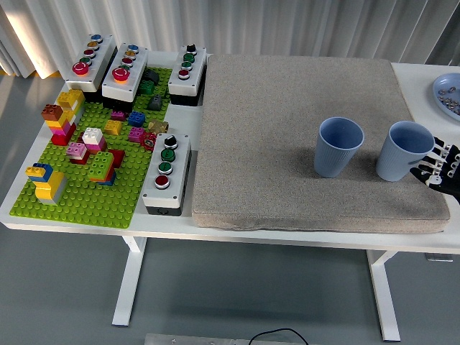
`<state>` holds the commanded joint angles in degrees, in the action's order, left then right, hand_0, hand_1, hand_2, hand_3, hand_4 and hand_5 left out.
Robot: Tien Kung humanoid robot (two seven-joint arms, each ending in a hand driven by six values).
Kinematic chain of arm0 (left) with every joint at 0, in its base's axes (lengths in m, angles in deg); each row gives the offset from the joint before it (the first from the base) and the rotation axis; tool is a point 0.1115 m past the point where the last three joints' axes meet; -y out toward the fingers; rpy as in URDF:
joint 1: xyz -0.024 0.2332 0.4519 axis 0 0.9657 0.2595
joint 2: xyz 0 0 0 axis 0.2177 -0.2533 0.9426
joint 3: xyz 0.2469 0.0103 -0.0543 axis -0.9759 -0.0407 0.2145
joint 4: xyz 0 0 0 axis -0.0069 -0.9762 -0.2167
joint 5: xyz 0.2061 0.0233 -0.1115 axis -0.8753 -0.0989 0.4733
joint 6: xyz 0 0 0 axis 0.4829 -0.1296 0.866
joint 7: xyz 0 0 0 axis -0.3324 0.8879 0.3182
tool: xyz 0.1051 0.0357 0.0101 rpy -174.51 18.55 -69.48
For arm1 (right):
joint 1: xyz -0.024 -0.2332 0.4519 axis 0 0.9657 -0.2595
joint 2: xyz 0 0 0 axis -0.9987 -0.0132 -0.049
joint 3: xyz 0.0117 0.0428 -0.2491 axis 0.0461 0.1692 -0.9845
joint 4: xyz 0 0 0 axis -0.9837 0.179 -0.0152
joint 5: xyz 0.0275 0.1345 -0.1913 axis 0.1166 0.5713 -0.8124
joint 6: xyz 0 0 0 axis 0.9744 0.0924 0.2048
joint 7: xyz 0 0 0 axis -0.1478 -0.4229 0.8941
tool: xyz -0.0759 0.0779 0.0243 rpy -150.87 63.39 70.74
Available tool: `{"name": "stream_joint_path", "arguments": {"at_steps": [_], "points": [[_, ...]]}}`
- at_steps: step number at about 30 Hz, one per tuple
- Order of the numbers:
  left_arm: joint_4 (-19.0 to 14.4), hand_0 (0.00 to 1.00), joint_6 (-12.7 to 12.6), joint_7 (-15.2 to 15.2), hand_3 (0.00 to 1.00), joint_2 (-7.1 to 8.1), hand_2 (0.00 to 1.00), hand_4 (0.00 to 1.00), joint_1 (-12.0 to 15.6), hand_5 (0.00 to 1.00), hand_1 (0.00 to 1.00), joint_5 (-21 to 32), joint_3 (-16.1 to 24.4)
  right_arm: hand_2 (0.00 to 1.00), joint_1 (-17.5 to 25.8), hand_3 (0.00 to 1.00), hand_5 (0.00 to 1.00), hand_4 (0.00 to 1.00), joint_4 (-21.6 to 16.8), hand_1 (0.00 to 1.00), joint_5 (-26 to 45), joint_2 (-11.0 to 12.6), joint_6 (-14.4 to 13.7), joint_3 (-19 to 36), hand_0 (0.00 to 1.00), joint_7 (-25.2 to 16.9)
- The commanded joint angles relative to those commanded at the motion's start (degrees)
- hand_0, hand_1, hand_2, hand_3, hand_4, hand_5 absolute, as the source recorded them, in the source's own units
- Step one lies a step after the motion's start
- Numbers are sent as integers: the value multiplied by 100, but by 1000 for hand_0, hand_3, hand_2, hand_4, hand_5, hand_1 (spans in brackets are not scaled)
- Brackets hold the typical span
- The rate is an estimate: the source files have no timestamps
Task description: Pick cup pour cup place
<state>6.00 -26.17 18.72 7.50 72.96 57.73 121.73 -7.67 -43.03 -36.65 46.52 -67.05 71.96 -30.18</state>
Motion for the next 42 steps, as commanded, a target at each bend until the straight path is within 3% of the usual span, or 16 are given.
{"name": "stream_joint_path", "arguments": {"at_steps": [42], "points": [[0,720,5,3,667,-24,823,503,-25,943,772,59,-82,940,-234,921,191,833,264,874,20,-189,-62,-83,905,-11]]}}
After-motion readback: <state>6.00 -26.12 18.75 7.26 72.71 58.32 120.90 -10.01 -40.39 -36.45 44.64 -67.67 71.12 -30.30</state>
